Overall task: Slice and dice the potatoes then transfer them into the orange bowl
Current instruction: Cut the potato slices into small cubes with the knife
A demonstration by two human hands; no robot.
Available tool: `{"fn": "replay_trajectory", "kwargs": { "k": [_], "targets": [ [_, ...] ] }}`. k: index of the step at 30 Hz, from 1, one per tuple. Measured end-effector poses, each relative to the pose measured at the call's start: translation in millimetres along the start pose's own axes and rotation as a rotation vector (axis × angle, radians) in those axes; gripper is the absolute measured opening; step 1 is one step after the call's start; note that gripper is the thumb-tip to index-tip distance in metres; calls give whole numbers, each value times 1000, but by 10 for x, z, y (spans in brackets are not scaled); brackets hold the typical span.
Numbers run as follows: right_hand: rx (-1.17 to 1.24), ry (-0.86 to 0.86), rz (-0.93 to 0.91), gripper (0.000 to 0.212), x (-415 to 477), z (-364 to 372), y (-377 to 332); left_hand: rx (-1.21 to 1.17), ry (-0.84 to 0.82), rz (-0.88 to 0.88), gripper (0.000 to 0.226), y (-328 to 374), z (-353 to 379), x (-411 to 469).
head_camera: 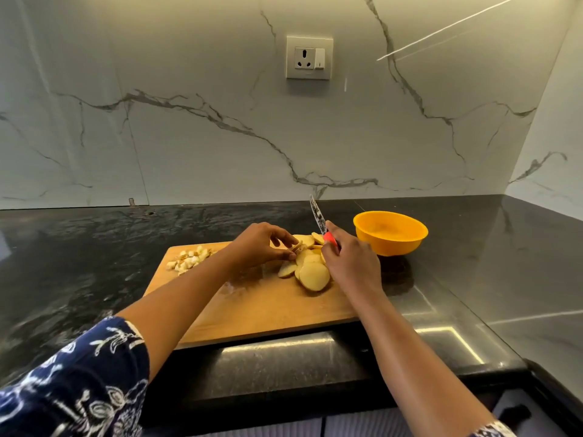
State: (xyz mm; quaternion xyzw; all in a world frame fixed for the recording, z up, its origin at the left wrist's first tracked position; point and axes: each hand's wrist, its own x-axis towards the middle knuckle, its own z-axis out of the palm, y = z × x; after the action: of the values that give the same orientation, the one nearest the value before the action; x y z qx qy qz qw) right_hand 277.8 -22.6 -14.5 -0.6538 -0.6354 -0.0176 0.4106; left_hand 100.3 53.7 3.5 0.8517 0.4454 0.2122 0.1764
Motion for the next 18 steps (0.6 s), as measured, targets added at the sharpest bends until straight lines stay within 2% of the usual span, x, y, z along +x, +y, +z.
{"fn": "replay_trajectory", "kwargs": {
  "k": [9, 15, 18],
  "targets": [
    [11, 1, -12, 46, -1, -5, 10, -25, -33, 69, 27, -69, -126, 103],
    [-1, -3, -23, 45, -10, -15, 5, -61, 103, 11, 19, -122, -235, 67],
    [6, -5, -13, 45, -25, -25, 8, -215, 162, -23, 20, -104, -285, -3]
  ]
}}
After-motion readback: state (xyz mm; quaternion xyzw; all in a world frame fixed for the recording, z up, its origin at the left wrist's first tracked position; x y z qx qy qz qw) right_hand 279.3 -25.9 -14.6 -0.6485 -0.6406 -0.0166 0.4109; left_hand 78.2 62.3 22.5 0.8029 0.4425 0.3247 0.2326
